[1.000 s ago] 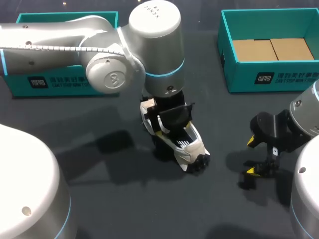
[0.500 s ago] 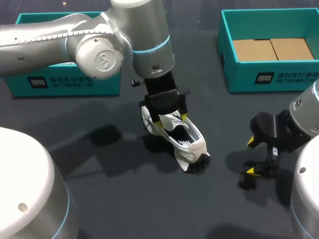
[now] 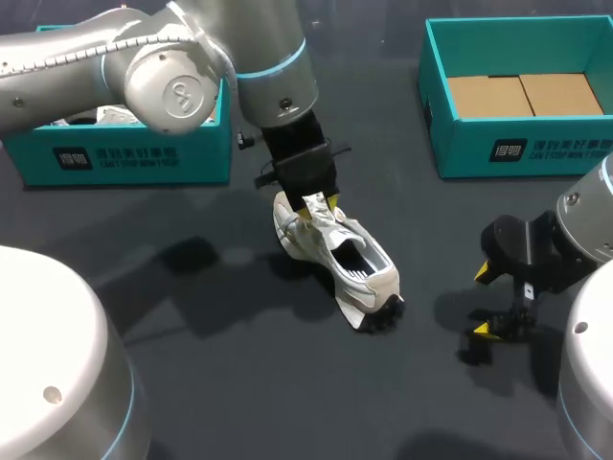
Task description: Take the shoe out of the shoebox, open the shoe tongue, remove and reinsert the insole, then place the shoe into the shoebox
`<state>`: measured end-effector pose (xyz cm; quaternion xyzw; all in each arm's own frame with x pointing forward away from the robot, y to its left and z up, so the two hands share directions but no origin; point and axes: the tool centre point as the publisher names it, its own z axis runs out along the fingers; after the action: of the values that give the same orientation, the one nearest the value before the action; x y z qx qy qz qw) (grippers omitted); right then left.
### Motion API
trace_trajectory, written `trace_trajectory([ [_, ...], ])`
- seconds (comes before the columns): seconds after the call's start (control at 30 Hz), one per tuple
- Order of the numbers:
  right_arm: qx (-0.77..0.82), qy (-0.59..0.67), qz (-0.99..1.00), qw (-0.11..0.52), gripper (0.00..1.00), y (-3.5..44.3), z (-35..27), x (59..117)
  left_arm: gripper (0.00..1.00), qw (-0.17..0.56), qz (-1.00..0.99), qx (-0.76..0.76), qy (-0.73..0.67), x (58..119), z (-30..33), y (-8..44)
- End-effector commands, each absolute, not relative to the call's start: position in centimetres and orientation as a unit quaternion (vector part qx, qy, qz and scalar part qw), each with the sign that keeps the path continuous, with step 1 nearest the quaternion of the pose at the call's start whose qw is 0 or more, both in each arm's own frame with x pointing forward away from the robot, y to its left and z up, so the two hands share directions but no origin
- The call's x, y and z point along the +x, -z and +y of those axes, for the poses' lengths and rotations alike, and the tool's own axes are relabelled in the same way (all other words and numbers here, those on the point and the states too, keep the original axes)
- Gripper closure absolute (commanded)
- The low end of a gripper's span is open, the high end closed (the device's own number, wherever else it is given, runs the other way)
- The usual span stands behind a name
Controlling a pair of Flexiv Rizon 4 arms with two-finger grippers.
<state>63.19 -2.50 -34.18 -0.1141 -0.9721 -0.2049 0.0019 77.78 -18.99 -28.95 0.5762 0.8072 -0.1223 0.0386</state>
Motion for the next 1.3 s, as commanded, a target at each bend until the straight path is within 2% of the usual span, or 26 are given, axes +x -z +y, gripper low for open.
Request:
trace_trajectory([
  [0.03,-0.114,0.204,-0.972,0.001,0.0,34.1,-2.5,63.0,0.71,0.031,0.809,0.575,0.12,77.7,-20.0,30.1],
  [0.37,-0.114,0.204,-0.972,0.001,0.0,34.1,-2.5,63.0,0.76,0.036,0.819,0.56,0.119,77.3,-22.3,32.1],
  [0.5,-0.114,0.204,-0.972,0.001,0.0,34.1,-2.5,63.0,0.83,0.024,0.817,0.564,0.12,76.5,-22.6,32.9],
  [0.8,-0.114,0.204,-0.972,0.001,0.0,34.1,-2.5,63.0,0.81,0.01,0.821,0.559,0.113,75.1,-22.7,34.6],
  [1.03,-0.114,0.204,-0.972,0.001,0.0,34.1,-2.5,63.0,0.78,0.049,0.828,0.547,0.11,75.2,-20.9,31.6],
  [1.3,-0.114,0.204,-0.972,0.001,0.0,34.1,-2.5,63.0,0.77,0.031,0.845,0.523,0.106,76.2,-22.0,35.6],
])
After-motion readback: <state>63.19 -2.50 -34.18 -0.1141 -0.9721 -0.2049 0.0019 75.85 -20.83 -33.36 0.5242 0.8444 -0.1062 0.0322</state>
